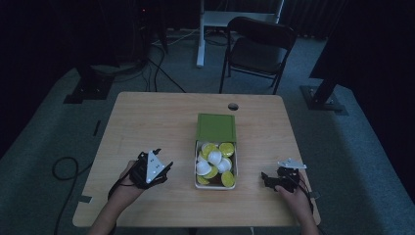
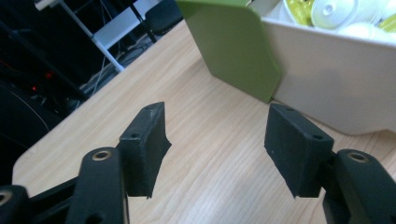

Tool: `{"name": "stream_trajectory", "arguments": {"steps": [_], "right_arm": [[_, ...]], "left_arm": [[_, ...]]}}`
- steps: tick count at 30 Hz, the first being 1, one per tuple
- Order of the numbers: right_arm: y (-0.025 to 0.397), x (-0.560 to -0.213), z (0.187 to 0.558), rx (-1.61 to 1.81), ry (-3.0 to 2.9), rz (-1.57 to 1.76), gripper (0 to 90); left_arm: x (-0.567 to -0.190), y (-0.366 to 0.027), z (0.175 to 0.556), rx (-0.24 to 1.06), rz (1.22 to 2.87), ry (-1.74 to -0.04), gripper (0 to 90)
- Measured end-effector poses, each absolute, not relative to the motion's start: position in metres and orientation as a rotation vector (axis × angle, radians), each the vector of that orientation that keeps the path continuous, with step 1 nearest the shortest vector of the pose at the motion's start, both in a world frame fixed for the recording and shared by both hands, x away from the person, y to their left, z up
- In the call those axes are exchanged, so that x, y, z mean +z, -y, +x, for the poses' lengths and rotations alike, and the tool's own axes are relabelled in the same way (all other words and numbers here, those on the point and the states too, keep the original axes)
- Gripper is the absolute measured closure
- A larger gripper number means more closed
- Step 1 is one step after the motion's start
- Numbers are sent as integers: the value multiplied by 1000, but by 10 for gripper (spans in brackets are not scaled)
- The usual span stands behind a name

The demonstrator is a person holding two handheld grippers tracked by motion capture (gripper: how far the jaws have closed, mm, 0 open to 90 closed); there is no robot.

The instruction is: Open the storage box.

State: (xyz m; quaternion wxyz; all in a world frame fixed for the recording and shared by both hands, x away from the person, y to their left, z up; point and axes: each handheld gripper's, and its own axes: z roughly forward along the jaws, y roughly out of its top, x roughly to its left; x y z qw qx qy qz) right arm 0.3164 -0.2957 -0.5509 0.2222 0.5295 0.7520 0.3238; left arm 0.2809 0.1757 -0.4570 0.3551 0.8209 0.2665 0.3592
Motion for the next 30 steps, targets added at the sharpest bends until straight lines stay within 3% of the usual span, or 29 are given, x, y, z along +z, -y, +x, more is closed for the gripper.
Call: {"name": "stream_trajectory", "arguments": {"steps": [30], "right_arm": [[296, -551, 316, 896, -2077, 1463, 109]], "left_arm": [[-508, -239, 280, 631, 2095, -892, 90]]}}
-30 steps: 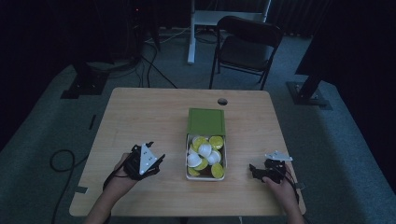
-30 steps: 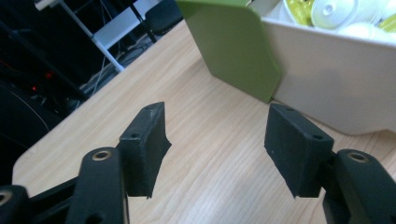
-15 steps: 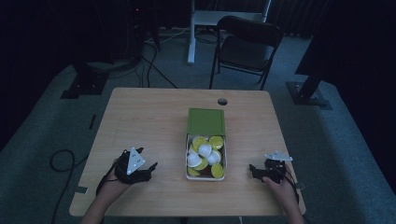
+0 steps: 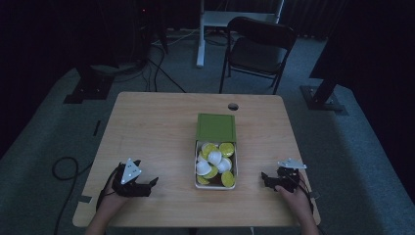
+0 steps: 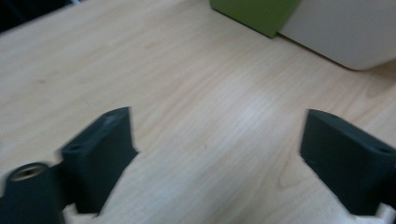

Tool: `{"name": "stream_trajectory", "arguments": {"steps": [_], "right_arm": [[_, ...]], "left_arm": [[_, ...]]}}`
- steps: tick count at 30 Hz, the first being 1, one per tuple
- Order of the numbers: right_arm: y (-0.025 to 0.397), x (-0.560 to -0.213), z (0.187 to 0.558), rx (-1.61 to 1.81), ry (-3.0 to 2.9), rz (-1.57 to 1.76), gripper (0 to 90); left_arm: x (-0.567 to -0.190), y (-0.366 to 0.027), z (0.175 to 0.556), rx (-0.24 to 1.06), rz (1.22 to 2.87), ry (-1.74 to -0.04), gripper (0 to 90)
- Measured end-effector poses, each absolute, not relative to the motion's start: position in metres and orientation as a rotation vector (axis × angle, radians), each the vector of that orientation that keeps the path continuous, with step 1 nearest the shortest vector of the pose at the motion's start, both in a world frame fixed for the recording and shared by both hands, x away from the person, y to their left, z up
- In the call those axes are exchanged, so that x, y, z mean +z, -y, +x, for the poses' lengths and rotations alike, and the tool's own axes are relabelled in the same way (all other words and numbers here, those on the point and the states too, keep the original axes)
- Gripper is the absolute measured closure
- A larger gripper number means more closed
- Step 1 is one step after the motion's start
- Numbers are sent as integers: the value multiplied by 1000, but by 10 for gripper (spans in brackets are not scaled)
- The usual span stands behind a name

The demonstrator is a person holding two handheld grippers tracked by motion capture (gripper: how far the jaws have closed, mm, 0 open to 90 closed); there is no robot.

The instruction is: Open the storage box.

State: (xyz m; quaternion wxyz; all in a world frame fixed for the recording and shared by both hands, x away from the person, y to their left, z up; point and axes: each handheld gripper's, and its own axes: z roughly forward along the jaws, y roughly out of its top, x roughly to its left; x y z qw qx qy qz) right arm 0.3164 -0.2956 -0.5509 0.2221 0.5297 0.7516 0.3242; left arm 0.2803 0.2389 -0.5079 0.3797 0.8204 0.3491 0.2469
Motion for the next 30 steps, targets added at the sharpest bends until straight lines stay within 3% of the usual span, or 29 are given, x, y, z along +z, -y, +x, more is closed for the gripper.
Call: {"name": "stream_trajectory", "arguments": {"steps": [4, 18, 30], "right_arm": [[296, -551, 316, 895, -2077, 1463, 109], [296, -551, 316, 895, -2077, 1463, 109], [295, -551, 317, 894, -2076, 1466, 108]], "left_arm": [[-515, -244, 281, 574, 2126, -916, 10], [-528, -270, 274, 602, 2071, -1008, 10], [-544, -277, 276, 541, 2129, -1096, 10]]}}
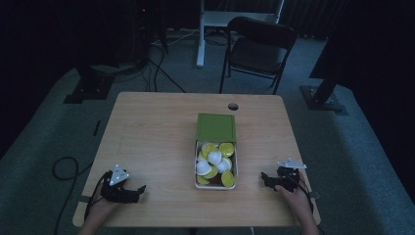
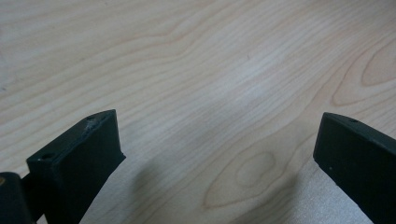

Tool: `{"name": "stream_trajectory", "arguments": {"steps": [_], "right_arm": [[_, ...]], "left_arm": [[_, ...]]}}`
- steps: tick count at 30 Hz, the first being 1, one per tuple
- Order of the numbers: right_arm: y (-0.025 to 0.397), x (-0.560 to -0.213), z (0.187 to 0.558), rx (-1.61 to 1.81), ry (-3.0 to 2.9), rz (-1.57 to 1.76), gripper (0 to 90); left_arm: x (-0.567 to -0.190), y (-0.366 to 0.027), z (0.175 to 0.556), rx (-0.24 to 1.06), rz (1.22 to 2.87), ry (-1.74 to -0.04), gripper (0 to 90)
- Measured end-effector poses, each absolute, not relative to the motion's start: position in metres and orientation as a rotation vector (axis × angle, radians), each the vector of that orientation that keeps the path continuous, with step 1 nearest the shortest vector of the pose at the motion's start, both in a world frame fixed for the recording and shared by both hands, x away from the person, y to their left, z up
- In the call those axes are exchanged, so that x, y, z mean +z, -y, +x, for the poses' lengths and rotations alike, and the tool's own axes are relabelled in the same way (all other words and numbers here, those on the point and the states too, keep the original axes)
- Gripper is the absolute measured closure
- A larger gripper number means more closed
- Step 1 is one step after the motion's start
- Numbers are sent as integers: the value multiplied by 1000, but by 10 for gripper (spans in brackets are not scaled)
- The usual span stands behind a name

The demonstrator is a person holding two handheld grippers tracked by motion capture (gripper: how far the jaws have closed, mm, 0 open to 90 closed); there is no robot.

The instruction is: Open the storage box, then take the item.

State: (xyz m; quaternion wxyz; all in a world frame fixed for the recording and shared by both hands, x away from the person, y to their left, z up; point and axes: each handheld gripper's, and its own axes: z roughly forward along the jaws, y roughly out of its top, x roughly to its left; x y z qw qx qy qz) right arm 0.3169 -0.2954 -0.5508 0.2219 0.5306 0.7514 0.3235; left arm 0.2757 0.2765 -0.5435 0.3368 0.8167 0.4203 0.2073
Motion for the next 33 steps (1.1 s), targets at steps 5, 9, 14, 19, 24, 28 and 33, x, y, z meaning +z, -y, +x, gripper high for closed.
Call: {"name": "stream_trajectory", "arguments": {"steps": [5, 9, 14, 19, 24, 28, 33], "right_arm": [[295, -551, 317, 894, -2077, 1468, 108], [295, -551, 317, 892, -2076, 1468, 109], [295, -551, 317, 890, -2072, 1471, 108], [294, -551, 319, 890, -2065, 1477, 108], [294, -551, 319, 890, -2066, 1477, 108], [293, -551, 319, 888, -2060, 1483, 108], [292, -551, 319, 882, -2046, 1498, 109]], "left_arm": [[-545, -277, 279, 523, 2131, -1128, 11], [-546, -277, 282, 495, 2153, -1154, 10], [-547, -277, 283, 483, 2148, -1169, 10], [-546, -277, 284, 485, 2147, -1177, 10], [-546, -276, 284, 488, 2145, -1177, 11], [-547, -275, 284, 493, 2138, -1187, 10], [-547, -276, 284, 491, 2141, -1182, 10]]}}
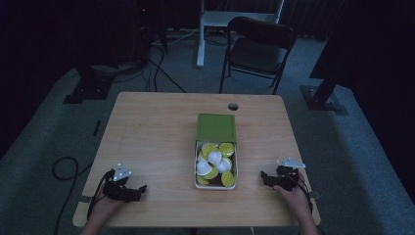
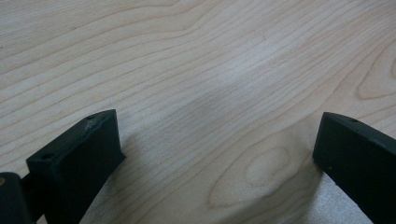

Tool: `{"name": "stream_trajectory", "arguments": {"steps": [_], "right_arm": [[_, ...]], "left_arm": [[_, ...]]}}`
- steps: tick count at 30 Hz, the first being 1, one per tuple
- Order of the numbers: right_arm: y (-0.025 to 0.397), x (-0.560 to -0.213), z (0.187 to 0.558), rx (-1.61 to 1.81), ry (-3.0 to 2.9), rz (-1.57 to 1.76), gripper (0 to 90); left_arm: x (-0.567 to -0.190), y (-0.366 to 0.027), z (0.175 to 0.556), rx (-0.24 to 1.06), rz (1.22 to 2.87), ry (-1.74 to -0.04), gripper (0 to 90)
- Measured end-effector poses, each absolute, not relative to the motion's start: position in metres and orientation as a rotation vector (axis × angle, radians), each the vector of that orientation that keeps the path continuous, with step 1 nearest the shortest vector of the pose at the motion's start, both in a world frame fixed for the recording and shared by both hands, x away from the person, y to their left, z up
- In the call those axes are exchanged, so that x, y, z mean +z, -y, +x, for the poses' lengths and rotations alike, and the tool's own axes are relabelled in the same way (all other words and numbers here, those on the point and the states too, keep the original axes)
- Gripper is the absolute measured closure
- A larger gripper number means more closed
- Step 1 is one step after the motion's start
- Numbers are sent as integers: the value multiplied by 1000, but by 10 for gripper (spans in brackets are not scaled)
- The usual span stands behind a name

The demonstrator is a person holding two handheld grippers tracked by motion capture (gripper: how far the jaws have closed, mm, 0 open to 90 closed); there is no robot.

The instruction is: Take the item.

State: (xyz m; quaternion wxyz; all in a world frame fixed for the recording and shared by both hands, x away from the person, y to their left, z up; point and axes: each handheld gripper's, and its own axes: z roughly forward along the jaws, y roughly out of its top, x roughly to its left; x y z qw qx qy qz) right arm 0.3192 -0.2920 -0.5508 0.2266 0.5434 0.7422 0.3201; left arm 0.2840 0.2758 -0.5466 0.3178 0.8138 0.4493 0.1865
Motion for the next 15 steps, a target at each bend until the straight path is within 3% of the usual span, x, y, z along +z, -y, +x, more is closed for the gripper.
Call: {"name": "stream_trajectory", "arguments": {"steps": [15], "right_arm": [[279, -548, 313, 822, -1969, 1591, 109]], "left_arm": [[-547, -276, 284, 489, 2144, -1179, 10]]}}
